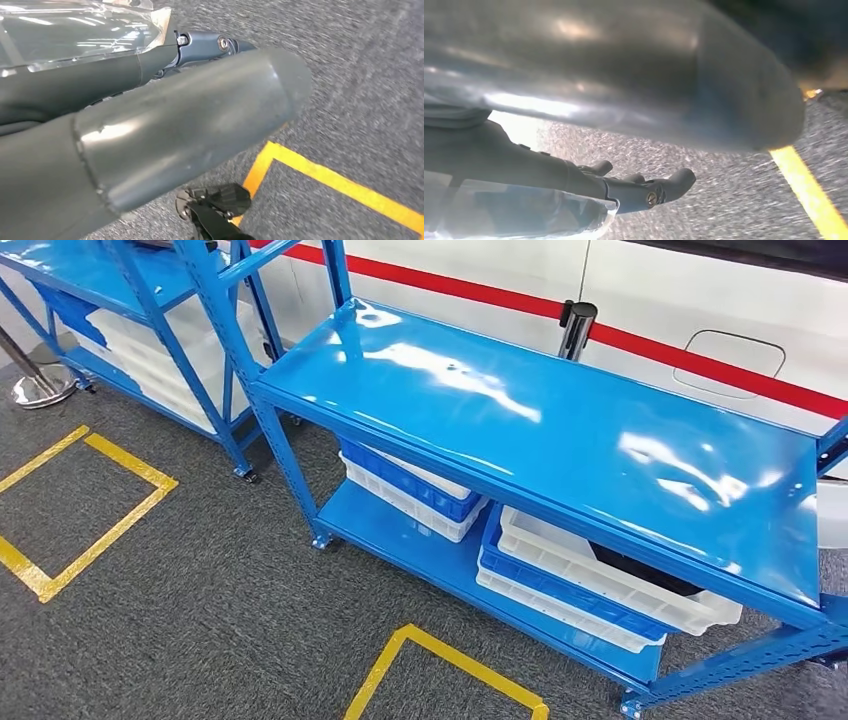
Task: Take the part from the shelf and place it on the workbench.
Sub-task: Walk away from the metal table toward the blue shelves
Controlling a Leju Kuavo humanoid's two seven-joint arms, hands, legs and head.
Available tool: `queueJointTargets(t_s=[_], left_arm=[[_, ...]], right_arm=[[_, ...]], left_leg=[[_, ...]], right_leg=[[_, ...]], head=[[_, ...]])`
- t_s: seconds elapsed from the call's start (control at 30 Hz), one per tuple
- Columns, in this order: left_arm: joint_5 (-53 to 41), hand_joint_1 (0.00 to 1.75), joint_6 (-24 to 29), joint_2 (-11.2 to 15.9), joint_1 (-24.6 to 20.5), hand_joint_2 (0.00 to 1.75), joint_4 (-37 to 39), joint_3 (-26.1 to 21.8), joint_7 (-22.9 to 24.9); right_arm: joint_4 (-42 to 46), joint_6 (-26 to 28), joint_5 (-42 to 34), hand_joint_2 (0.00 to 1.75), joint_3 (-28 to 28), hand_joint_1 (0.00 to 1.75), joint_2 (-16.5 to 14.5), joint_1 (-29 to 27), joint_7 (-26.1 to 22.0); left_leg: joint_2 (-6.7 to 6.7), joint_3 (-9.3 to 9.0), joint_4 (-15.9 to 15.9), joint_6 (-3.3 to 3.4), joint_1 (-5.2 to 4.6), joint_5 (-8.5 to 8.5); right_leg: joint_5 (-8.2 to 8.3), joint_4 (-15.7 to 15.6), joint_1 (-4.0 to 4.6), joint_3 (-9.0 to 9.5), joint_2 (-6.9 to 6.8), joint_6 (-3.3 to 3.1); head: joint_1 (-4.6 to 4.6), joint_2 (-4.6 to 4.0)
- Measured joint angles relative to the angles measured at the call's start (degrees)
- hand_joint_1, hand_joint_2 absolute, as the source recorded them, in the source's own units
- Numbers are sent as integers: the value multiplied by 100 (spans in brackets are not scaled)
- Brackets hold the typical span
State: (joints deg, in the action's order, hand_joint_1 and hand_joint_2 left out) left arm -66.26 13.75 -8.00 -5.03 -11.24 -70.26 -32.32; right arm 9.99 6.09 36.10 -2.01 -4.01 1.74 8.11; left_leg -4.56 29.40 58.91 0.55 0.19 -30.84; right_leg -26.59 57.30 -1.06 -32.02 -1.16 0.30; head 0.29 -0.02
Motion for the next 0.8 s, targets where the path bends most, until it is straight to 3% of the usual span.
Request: queueJointTargets(t_s=[0.07,0.13,0.17,0.2,0.23,0.3,0.37,0.43,0.5,0.57,0.63,0.67,0.7,0.73,0.8], left_arm=[[-10,0,-9,-1,9,0,2,1,-9],[-18,0,-15,-2,24,0,5,1,-9],[-18,0,-15,-2,29,0,7,1,-8],[-17,0,-15,-2,31,0,7,1,-3],[-17,0,-14,-2,31,0,7,1,2],[-16,0,-13,-2,31,0,7,-1,16],[-11,0,-11,-2,30,0,7,-5,28],[-3,0,-7,-3,26,0,7,-8,37],[2,0,-4,-8,20,0,7,-8,40],[7,0,-1,-9,32,0,6,-13,42],[10,0,2,-4,53,0,6,-22,46],[10,0,3,-3,58,0,7,-25,49],[10,0,3,-3,58,0,7,-27,50],[10,0,2,-5,56,0,7,-27,51],[10,0,2,-9,54,0,7,-28,52]], right_arm=[[0,-1,-4,0,-1,0,1,5,3],[0,-1,-8,0,-2,0,1,8,4],[0,-2,-8,0,-1,0,3,4,4],[0,-3,-8,0,-1,0,5,-1,4],[0,-4,-8,0,-1,0,7,-7,4],[0,-7,-2,0,-2,0,6,-5,3],[0,-8,13,0,-2,0,4,7,-1],[-1,-8,26,0,-1,0,5,-7,-5],[-3,-8,28,0,0,0,11,-26,-11],[-4,-10,29,0,0,0,19,-19,-17],[-4,-12,29,0,0,0,20,-16,-29],[-4,-12,29,0,0,0,21,-18,-38],[-4,-12,31,0,0,0,22,-23,-45],[-4,-12,32,0,0,0,26,-27,-51],[-3,-13,38,0,0,0,33,-20,-58]], left_leg=[[330,270,615,-58,36,-385],[434,597,1296,-78,55,-673],[444,660,1410,-81,63,-656],[457,622,1316,-80,75,-528],[491,480,1010,-73,92,-317],[721,130,248,-57,129,46],[861,-16,-108,-23,119,147],[757,-13,-140,54,71,172],[617,-8,-201,174,54,242],[448,19,-240,256,41,288],[273,50,-238,274,8,292],[190,60,-237,276,-3,293],[111,62,-236,276,-12,292],[38,56,-235,273,-16,290],[-99,34,-220,246,-47,270]], right_leg=[[26,-4,-14,2,112,-50],[44,0,-3,-18,247,-77],[49,3,0,-20,322,-77],[55,5,-1,-17,400,-75],[61,6,-3,-8,476,-67],[79,13,8,-9,620,-31],[111,11,23,-52,732,38],[155,-15,15,-110,833,130],[76,142,23,-238,669,154],[-239,750,43,-543,347,85],[-556,1505,44,-874,219,52],[-619,1703,43,-937,200,69],[-587,1653,42,-866,178,106],[-486,1370,42,-672,132,147],[-246,496,64,-136,-139,192]], head=[[-22,-1],[-23,-1],[-24,0],[-23,0],[-25,0],[-22,0],[-17,0],[-18,-1],[-2,-1],[35,-1],[54,-1],[54,-1],[58,-1],[59,-1],[70,-1]])
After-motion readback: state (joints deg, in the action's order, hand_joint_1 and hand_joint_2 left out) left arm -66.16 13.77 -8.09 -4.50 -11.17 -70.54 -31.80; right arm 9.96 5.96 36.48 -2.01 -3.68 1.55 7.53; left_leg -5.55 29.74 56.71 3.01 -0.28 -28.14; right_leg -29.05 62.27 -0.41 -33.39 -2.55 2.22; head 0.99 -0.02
